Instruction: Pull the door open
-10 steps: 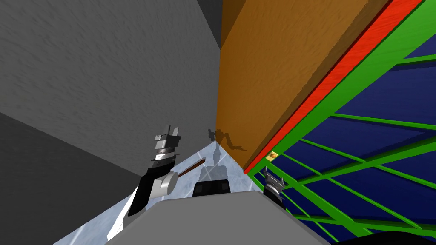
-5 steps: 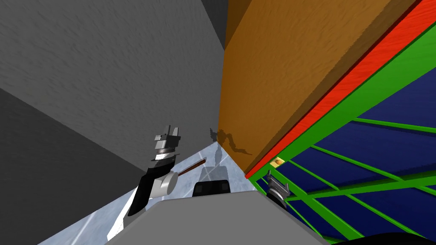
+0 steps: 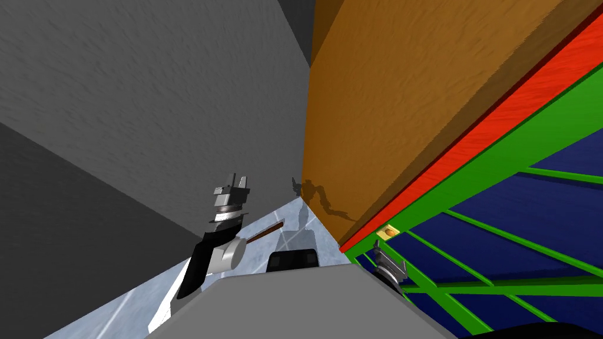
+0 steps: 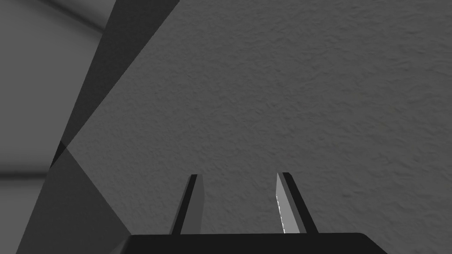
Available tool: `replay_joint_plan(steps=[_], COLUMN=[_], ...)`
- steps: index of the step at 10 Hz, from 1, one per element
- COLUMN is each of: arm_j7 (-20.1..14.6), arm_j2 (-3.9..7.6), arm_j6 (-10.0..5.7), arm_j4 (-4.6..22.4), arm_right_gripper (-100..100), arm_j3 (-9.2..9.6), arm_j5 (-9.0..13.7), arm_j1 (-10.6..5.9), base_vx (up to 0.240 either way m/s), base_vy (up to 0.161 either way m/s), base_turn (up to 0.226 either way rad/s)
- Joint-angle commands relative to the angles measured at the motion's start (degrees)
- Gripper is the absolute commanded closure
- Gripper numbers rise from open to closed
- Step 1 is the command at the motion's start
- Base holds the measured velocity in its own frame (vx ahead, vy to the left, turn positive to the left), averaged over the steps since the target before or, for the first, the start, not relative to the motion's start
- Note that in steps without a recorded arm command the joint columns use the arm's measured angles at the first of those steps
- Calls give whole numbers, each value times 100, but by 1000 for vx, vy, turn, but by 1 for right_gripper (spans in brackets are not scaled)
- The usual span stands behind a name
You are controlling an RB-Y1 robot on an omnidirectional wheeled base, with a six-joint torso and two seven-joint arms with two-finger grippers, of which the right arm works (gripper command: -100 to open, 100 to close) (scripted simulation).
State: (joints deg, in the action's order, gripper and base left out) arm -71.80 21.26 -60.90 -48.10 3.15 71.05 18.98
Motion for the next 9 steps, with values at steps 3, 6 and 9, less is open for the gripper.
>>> replay_joint_plan(steps=[3,6,9], arm_j7=[-414,-695,-972], arm_j2=[155,266,375], arm_j6=[-54,-91,-128], arm_j4=[260,447,633], arm_right_gripper=[-100,-100,-100], arm_j3=[189,323,456], arm_j5=[-155,-268,-379], arm_j1=[-21,-39,-58], base_vx=[184,109,90], base_vy=[-64,-63,-69], base_turn=[-125,-111,-99])
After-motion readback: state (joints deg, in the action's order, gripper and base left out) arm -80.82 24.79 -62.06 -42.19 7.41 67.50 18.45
